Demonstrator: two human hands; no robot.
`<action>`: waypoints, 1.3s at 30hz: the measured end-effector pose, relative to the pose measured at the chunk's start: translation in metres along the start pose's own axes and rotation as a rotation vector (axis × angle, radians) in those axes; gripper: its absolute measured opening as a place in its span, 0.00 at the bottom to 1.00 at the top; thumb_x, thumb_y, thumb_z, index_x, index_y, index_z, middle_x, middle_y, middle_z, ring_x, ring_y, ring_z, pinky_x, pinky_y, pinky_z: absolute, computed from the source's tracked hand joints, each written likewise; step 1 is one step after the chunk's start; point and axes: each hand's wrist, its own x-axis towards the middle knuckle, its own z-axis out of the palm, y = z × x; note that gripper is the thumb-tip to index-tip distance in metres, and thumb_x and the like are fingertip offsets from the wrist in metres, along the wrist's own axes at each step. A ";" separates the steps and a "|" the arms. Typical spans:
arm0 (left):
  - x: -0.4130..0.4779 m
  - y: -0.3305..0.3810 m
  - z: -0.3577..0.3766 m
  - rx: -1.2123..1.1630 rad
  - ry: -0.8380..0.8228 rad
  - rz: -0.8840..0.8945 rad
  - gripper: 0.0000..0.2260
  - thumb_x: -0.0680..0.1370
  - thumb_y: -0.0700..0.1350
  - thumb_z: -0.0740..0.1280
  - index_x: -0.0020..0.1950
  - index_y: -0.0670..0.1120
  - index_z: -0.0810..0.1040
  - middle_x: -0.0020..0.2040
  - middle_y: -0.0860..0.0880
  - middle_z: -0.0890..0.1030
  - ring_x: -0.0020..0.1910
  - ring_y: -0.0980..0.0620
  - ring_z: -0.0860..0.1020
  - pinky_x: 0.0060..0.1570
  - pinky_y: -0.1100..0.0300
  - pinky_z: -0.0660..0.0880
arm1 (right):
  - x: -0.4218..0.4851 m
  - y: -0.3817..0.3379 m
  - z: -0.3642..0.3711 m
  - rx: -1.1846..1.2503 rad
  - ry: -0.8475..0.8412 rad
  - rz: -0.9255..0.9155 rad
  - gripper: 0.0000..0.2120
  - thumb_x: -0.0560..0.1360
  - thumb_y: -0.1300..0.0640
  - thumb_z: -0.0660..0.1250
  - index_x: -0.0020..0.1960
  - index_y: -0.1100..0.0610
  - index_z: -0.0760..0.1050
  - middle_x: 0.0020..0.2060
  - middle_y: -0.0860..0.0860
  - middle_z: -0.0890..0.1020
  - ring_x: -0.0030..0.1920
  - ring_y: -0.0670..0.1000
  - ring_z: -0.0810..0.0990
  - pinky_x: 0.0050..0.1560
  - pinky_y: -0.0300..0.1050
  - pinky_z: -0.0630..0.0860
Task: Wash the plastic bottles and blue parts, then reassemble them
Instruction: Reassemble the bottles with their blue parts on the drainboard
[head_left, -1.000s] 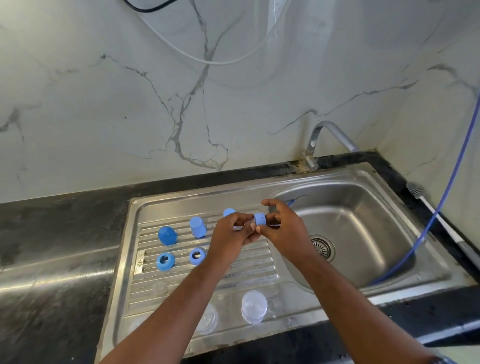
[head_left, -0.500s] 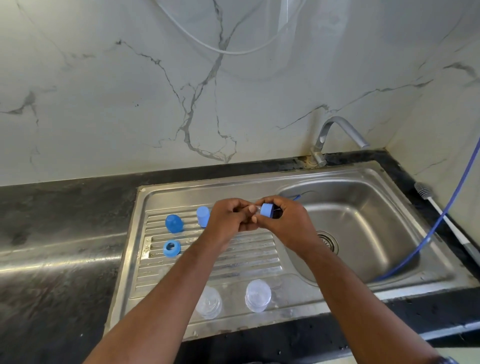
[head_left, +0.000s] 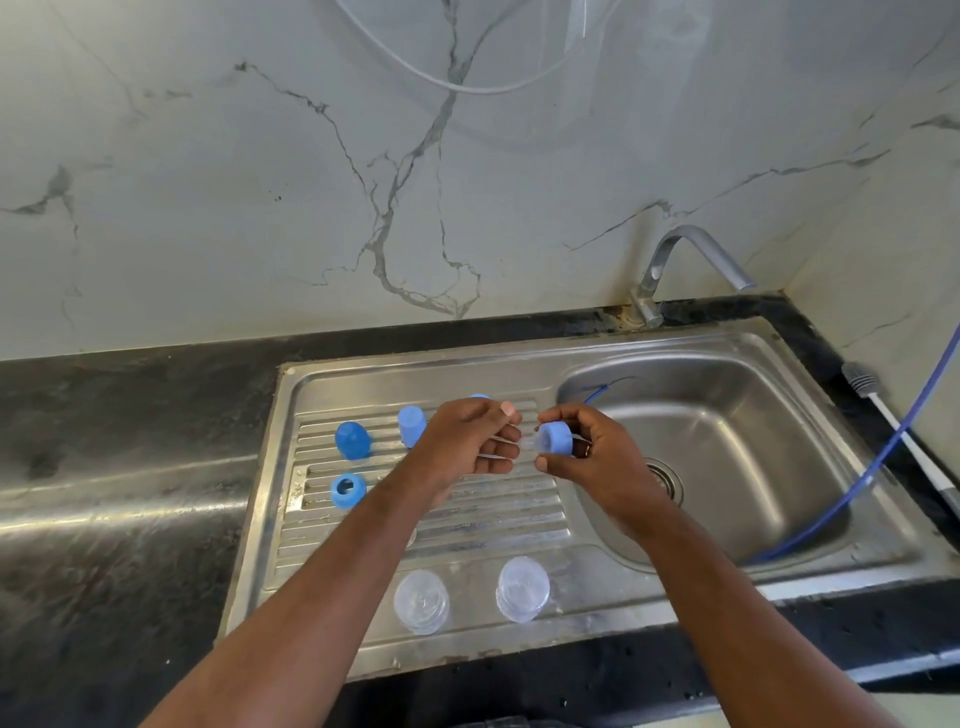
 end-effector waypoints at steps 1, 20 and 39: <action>0.001 0.000 0.001 0.020 -0.020 0.015 0.10 0.83 0.46 0.67 0.56 0.42 0.83 0.50 0.40 0.85 0.45 0.47 0.85 0.45 0.55 0.84 | 0.000 0.002 0.001 -0.002 0.009 -0.001 0.23 0.66 0.65 0.80 0.57 0.50 0.80 0.50 0.47 0.85 0.50 0.49 0.84 0.52 0.48 0.83; 0.023 -0.040 -0.011 0.779 -0.169 -0.031 0.10 0.78 0.55 0.71 0.51 0.49 0.82 0.43 0.53 0.83 0.41 0.54 0.81 0.46 0.56 0.79 | -0.013 0.060 -0.013 -0.141 -0.025 0.186 0.19 0.72 0.65 0.76 0.59 0.49 0.83 0.51 0.46 0.86 0.51 0.48 0.85 0.57 0.44 0.81; -0.050 -0.079 0.028 1.321 -0.402 0.243 0.21 0.72 0.52 0.74 0.63 0.53 0.74 0.57 0.53 0.73 0.54 0.47 0.77 0.50 0.49 0.78 | -0.078 0.068 0.014 0.206 0.338 0.395 0.09 0.79 0.56 0.71 0.52 0.61 0.75 0.49 0.57 0.85 0.48 0.54 0.86 0.46 0.51 0.84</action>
